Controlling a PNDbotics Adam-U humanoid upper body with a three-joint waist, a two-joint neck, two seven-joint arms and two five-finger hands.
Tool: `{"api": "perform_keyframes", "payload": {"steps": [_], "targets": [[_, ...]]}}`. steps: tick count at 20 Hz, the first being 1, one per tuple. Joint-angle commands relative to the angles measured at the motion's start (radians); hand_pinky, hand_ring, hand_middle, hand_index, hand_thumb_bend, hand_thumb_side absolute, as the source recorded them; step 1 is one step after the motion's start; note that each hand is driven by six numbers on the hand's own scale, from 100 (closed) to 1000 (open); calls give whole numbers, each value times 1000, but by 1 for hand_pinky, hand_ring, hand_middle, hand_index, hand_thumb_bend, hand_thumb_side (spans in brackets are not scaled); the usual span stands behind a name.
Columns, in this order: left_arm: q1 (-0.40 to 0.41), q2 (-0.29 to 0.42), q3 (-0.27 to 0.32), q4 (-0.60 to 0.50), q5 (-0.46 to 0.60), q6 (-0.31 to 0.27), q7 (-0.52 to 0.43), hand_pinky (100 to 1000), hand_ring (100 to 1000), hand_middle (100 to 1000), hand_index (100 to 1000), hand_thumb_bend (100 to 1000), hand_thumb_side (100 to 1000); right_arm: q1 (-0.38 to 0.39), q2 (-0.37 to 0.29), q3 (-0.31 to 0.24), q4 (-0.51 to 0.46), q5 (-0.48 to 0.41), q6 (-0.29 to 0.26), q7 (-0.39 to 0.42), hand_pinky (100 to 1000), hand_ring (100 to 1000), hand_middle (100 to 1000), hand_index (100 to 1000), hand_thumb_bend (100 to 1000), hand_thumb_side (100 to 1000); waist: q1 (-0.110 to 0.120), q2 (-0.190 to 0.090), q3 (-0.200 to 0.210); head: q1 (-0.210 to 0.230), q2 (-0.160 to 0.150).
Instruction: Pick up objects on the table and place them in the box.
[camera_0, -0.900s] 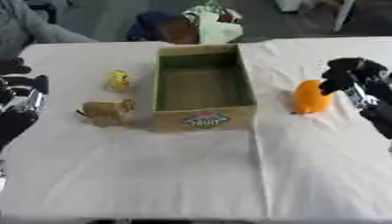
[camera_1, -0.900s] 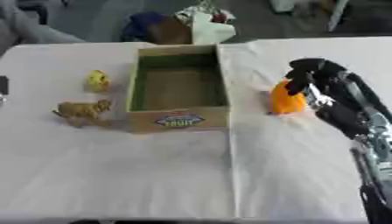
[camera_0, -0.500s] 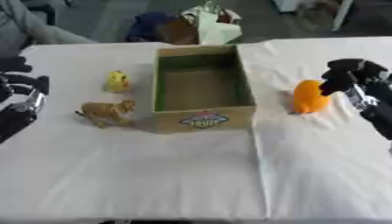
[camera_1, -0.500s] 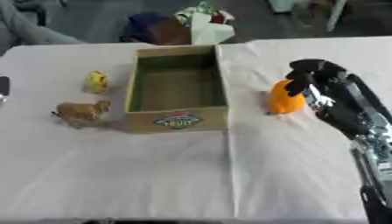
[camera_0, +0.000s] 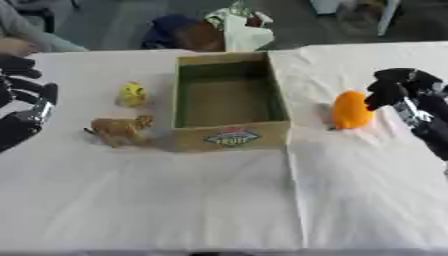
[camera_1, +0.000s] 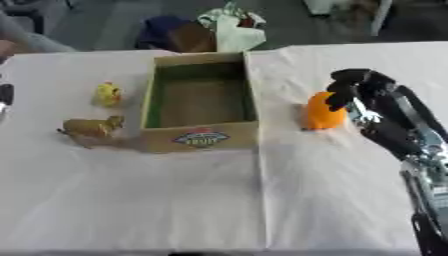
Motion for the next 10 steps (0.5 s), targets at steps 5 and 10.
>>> {"api": "perform_keyframes", "payload": {"steps": [5, 10], "targets": [[-176, 210, -137, 171, -99, -44, -194, 638, 646, 662, 791, 302, 265, -8, -26, 6, -16, -1, -2, 12, 593, 613, 622, 782, 100, 515, 2, -16, -12, 5, 3], [-311, 233, -243, 326, -162, -110, -341, 659, 657, 671, 800, 296, 253, -7, -27, 11, -14, -2, -2, 17, 593, 613, 622, 782, 100, 517, 3, -17, -21, 10, 6]]}}
